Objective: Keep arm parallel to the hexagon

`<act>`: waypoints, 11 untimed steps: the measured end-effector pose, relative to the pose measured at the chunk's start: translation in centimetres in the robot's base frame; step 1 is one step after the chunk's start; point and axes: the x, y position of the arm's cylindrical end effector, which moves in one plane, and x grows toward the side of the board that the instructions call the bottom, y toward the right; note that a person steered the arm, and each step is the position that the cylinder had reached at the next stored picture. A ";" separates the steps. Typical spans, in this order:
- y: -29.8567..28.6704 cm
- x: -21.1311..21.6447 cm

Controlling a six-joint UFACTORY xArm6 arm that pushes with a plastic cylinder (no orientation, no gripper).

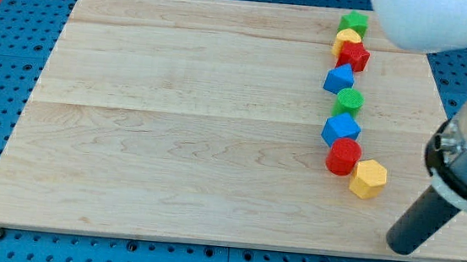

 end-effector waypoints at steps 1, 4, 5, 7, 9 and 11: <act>-1.0 0.0; -1.1 0.2; -0.8 0.5; -4.4 -2.9; -7.9 -2.5; -1.5 -3.1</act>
